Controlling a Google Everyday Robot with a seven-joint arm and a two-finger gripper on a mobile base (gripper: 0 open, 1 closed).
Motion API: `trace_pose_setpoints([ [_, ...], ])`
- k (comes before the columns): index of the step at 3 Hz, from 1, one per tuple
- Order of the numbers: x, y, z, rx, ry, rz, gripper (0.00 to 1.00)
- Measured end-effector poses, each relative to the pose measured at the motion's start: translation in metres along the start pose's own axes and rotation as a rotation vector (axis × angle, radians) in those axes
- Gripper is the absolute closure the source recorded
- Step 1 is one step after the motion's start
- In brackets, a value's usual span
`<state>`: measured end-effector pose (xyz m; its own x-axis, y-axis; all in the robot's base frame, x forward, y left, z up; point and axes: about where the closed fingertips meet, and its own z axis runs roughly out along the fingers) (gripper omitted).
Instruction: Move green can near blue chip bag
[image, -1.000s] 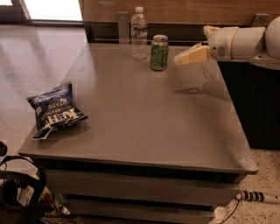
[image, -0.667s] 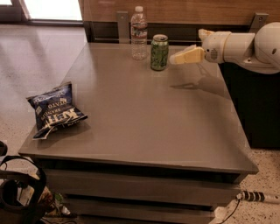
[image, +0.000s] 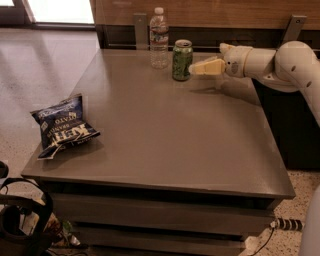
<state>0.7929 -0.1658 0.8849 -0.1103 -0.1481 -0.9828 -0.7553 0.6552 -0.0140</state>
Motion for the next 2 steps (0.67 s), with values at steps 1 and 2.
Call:
trace_pose_setpoints([
  [1, 0.002, -0.002, 0.017, -0.019, -0.016, 0.016, 0.0],
  [2, -0.003, 0.0, 0.03, -0.038, -0.03, 0.012, 0.0],
])
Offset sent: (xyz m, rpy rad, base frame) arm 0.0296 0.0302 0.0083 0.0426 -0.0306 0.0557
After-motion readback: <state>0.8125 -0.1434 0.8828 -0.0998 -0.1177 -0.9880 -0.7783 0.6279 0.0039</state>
